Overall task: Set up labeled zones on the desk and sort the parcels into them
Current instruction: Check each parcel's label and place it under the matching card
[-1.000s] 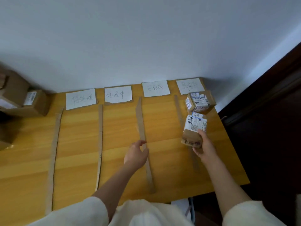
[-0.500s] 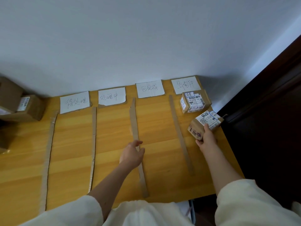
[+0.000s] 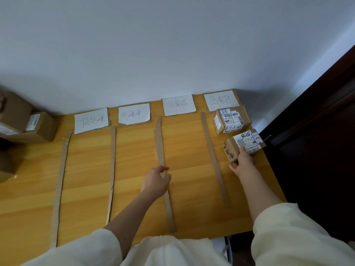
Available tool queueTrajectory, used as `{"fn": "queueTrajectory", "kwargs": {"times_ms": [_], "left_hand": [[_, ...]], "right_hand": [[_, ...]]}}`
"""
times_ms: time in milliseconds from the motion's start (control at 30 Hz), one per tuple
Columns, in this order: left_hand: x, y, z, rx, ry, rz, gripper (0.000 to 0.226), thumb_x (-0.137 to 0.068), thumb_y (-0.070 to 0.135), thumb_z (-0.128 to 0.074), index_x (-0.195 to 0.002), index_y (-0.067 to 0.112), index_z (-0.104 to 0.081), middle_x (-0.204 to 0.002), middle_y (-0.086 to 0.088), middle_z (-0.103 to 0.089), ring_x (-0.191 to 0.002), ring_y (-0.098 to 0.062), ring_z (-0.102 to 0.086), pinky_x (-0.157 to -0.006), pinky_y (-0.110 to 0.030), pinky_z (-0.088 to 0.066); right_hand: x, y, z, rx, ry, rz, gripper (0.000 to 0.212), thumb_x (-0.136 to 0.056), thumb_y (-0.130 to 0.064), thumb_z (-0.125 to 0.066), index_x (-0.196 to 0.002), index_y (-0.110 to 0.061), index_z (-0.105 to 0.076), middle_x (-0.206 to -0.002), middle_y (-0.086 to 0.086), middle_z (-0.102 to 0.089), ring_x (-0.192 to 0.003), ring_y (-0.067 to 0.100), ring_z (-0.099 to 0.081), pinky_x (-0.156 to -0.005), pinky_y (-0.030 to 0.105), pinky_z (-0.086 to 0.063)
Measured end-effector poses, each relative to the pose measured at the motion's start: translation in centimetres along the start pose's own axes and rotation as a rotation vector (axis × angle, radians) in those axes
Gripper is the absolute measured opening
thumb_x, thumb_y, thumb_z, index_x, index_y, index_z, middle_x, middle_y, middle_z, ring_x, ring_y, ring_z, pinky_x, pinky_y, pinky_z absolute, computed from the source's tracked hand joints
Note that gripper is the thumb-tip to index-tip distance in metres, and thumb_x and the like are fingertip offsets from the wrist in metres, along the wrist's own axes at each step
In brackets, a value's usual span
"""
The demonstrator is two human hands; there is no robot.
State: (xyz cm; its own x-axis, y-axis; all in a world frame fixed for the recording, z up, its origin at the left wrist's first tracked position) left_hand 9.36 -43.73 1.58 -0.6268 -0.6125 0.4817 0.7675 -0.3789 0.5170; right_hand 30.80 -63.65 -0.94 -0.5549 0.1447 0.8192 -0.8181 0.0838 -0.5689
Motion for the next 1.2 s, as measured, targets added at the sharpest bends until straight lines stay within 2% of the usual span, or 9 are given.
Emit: {"fn": "queueTrajectory", "kwargs": {"times_ms": [133,200,267,367,467,600,767,967,1200], "left_hand": [[0.2,-0.4,0.2,0.02,0.006,-0.002,0.036,-0.095,0.035,-0.051,-0.129,0.026,-0.055,-0.135,0.002,-0.055,-0.112,-0.015,-0.057,-0.071,-0.025,-0.045],[0.3,-0.9,0.4,0.034,0.002,0.009,0.036,-0.095,0.036,-0.051,-0.129,0.026,-0.055,-0.133,0.003,-0.056,-0.114,-0.015,-0.057,-0.074,-0.026,-0.047],[0.5,-1.6,0.8,0.054,0.001,0.028,0.038,-0.095,0.035,-0.051,-0.131,0.025,-0.054,-0.132,0.002,-0.057,-0.112,-0.016,-0.057,-0.077,-0.027,-0.049],[1.0,-3.2,1.7,0.096,0.026,0.078,0.038,-0.094,0.035,-0.053,-0.131,0.024,-0.053,-0.127,0.002,-0.059,-0.1,-0.014,-0.059,-0.073,-0.028,-0.05],[1.7,-5.4,2.7,0.155,0.065,0.14,0.034,-0.094,0.035,-0.054,-0.126,0.025,-0.056,-0.122,0.005,-0.062,-0.105,-0.014,-0.06,-0.075,-0.029,-0.053],[2.8,-9.1,4.5,0.248,0.134,0.22,0.029,-0.093,0.034,-0.056,-0.121,0.026,-0.06,-0.118,0.007,-0.063,-0.102,-0.013,-0.06,-0.079,-0.031,-0.055],[4.0,-13.9,7.3,0.379,0.235,0.305,0.028,-0.092,0.031,-0.057,-0.118,0.024,-0.063,-0.116,0.006,-0.065,-0.092,-0.011,-0.058,-0.078,-0.029,-0.051],[5.0,-19.7,11.6,0.48,0.343,0.377,0.025,-0.092,0.029,-0.056,-0.115,0.024,-0.063,-0.11,0.007,-0.065,-0.085,-0.012,-0.06,-0.069,-0.028,-0.048],[6.0,-28.0,17.7,0.579,0.449,0.398,0.024,-0.091,0.023,-0.057,-0.114,0.021,-0.063,-0.107,0.005,-0.067,-0.084,-0.013,-0.061,-0.071,-0.027,-0.047]], "right_hand": [[0.8,0.5,0.1,-0.02,0.084,0.014,0.068,-0.09,-0.053,-0.057,-0.138,-0.008,-0.039,-0.131,0.014,-0.054,-0.12,0.031,-0.054,-0.098,0.044,-0.047],[2.3,1.1,-0.3,-0.031,0.184,0.059,0.065,-0.09,-0.049,-0.059,-0.135,-0.007,-0.039,-0.127,0.015,-0.054,-0.111,0.028,-0.057,-0.094,0.039,-0.051],[4.2,2.1,-1.4,0.008,0.187,0.092,0.058,-0.09,-0.044,-0.059,-0.133,-0.009,-0.042,-0.123,0.013,-0.053,-0.105,0.026,-0.055,-0.09,0.036,-0.053],[7.0,4.6,-3.9,0.136,0.025,0.058,0.034,-0.095,-0.035,-0.056,-0.114,-0.008,-0.055,-0.104,0.009,-0.059,-0.093,0.021,-0.06,-0.077,0.032,-0.053],[9.7,7.6,-6.8,0.302,-0.215,0.01,0.018,-0.095,-0.028,-0.058,-0.097,-0.01,-0.063,-0.084,0.003,-0.063,-0.074,0.017,-0.06,-0.067,0.031,-0.052],[13.2,11.7,-11.1,0.572,-0.397,0.158,0.016,-0.096,-0.026,-0.057,-0.085,-0.016,-0.061,-0.081,0.003,-0.063,-0.071,0.019,-0.059,-0.064,0.032,-0.048],[18.0,16.1,-16.3,0.76,-0.612,0.243,0.013,-0.097,-0.026,-0.054,-0.089,-0.019,-0.061,-0.085,-0.002,-0.065,-0.07,0.015,-0.061,-0.057,0.027,-0.045],[23.0,21.0,-21.8,0.887,-0.706,0.292,0.016,-0.098,-0.026,-0.053,-0.085,-0.019,-0.059,-0.088,0.0,-0.065,-0.07,0.014,-0.06,-0.063,0.028,-0.044],[28.6,27.2,-28.1,0.962,-0.738,0.325,0.015,-0.095,-0.03,-0.058,-0.086,-0.018,-0.06,-0.09,-0.001,-0.066,-0.074,0.015,-0.061,-0.065,0.027,-0.047]]}}
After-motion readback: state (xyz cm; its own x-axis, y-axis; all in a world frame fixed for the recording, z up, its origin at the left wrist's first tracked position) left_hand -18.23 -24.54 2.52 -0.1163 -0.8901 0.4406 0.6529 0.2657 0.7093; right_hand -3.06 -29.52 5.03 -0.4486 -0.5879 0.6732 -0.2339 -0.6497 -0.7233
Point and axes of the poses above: each hand's wrist, its own x-axis away from the middle knuckle, its own z-axis out of the back of the hand, y = z × x, the point moved 2 cm from there along -x, towards the middle knuckle
